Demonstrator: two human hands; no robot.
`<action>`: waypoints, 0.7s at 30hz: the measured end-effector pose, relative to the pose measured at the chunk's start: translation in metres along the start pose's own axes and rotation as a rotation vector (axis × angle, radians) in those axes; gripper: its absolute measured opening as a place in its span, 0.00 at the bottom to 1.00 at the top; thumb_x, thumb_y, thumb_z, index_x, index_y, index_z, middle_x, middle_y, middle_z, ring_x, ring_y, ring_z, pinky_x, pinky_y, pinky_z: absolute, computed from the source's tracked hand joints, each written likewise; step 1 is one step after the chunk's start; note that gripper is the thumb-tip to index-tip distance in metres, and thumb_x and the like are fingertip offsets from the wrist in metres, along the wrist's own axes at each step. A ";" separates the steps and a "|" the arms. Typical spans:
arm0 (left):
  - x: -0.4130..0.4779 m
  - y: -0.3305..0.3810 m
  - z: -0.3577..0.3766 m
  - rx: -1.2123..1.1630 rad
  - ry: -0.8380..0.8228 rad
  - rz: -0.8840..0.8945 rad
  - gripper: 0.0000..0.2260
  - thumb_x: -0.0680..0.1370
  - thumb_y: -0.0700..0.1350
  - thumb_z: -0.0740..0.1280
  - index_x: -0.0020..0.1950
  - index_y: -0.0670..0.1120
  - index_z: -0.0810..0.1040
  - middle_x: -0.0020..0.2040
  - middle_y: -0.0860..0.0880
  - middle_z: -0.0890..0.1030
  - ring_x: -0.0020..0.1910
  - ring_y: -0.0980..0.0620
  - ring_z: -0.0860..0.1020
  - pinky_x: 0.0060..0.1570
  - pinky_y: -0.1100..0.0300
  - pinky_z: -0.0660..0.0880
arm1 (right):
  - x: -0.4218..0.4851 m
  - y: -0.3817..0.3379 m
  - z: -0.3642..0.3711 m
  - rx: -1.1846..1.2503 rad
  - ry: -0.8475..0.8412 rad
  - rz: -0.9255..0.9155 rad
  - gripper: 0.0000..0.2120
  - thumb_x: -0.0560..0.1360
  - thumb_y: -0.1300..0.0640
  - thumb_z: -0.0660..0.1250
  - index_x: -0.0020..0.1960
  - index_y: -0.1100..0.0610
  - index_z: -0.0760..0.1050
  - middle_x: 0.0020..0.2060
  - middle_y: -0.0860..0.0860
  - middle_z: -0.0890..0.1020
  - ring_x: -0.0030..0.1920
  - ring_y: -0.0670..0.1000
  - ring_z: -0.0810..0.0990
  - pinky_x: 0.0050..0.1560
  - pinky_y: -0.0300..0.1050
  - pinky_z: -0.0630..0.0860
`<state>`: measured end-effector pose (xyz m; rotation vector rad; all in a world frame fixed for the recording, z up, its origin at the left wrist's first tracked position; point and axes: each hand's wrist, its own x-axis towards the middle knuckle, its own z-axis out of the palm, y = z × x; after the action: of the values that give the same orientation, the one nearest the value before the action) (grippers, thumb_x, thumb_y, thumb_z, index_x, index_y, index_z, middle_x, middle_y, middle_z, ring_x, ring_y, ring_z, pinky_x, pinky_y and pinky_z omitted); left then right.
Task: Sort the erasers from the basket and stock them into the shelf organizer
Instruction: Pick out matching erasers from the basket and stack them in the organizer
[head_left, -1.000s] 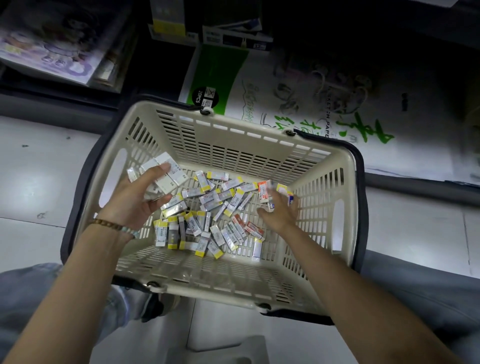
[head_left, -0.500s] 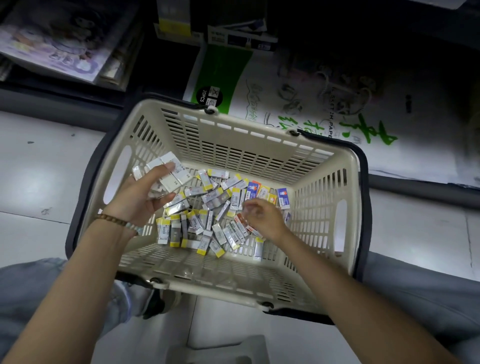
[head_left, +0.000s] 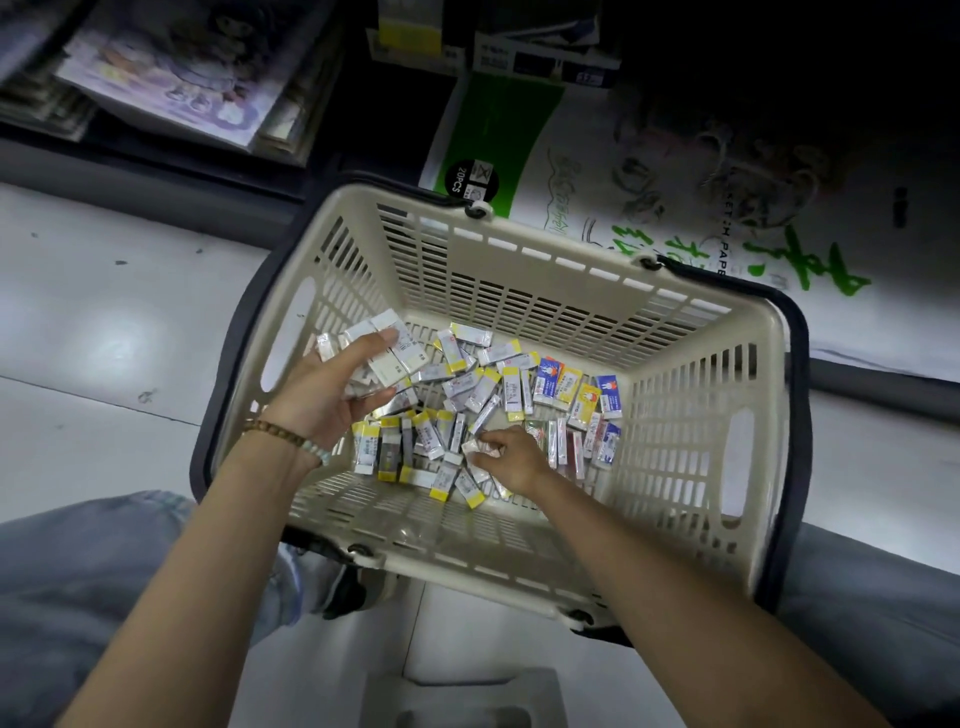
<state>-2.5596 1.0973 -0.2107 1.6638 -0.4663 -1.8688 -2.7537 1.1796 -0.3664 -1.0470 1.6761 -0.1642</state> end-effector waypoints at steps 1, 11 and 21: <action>0.001 -0.001 -0.001 -0.004 0.011 -0.010 0.43 0.57 0.51 0.78 0.68 0.39 0.68 0.62 0.43 0.73 0.42 0.51 0.79 0.29 0.68 0.76 | -0.001 0.001 0.003 0.037 0.010 0.005 0.21 0.73 0.54 0.71 0.63 0.62 0.76 0.55 0.57 0.74 0.59 0.57 0.75 0.56 0.42 0.70; 0.000 -0.005 -0.003 -0.023 0.012 -0.019 0.37 0.61 0.50 0.76 0.67 0.39 0.70 0.64 0.40 0.72 0.30 0.56 0.82 0.29 0.69 0.76 | -0.010 0.016 0.017 -0.119 -0.012 -0.023 0.18 0.68 0.51 0.75 0.54 0.56 0.77 0.51 0.54 0.79 0.55 0.54 0.75 0.47 0.41 0.67; -0.018 0.013 0.019 -0.117 -0.155 -0.002 0.14 0.64 0.47 0.73 0.47 0.43 0.78 0.40 0.47 0.85 0.37 0.54 0.83 0.31 0.66 0.78 | -0.068 -0.064 -0.081 0.572 -0.193 -0.046 0.18 0.76 0.50 0.65 0.62 0.57 0.69 0.36 0.51 0.82 0.38 0.49 0.83 0.36 0.39 0.79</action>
<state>-2.5746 1.0971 -0.1859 1.4505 -0.4097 -1.9963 -2.7857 1.1577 -0.2494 -0.6432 1.3158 -0.5228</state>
